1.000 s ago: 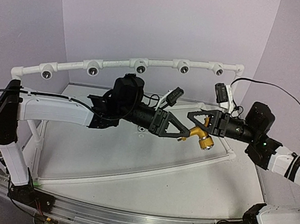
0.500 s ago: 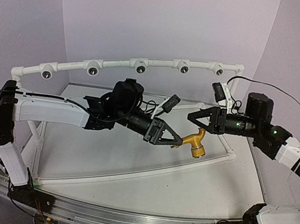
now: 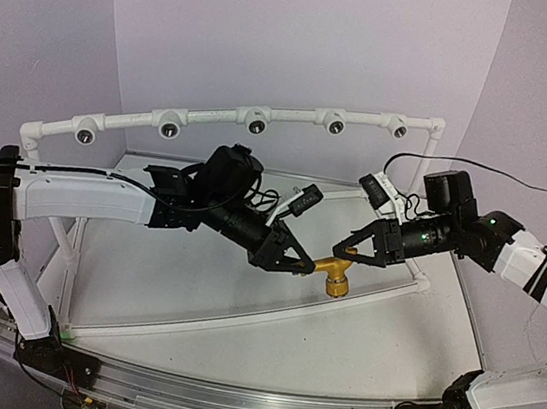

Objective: Install the water faucets
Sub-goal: Pass from the left arm to the right

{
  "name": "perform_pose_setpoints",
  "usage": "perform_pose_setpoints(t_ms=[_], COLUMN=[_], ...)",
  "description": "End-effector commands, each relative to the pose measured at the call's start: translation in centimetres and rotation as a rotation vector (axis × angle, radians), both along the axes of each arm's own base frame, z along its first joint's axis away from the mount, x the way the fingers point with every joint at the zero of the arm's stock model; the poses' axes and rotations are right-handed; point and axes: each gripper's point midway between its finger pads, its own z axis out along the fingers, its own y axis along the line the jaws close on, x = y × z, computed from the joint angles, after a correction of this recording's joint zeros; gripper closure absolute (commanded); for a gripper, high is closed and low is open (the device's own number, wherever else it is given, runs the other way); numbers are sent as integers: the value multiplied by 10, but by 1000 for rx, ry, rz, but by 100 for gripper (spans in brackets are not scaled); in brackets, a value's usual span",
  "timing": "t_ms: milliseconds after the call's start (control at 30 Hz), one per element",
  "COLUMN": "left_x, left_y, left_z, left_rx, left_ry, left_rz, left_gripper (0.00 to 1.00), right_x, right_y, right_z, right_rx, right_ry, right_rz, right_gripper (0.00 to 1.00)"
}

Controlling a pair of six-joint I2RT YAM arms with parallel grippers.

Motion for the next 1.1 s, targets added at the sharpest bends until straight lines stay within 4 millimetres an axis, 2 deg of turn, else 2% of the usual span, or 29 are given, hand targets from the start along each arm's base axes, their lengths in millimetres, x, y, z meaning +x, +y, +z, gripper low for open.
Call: perform_pose_setpoints(t_ms=[0,67,167,600,700,867,967,1067], left_x=[-8,-8,-8,-7,-5,-1,0,-1], left_y=[2,1,-2,0,3,6,7,7], left_z=[55,56,56,59,60,64,65,65], left_rx=[-119,-121,-122,-131,-139,-162,-172,-176], left_ry=[-69,-62,-54,-33,-32,-24,-16,-7], left_rz=[-40,-45,-50,-45,-35,-9,-3,-8], left_gripper=[100,100,100,100,100,100,100,100], right_x=[-10,-16,-23,-19,-21,-20,-23,-21], right_y=[11,21,30,34,31,29,29,28], right_z=[-4,-6,-5,-2,0,0,1,3], right_rx=[-8,-12,-8,70,83,105,130,143], right_ry=[-32,-27,-50,-100,-112,-116,-114,-126], right_rz=[89,131,173,133,126,84,90,75], right_gripper=[24,33,38,74,74,58,57,62])
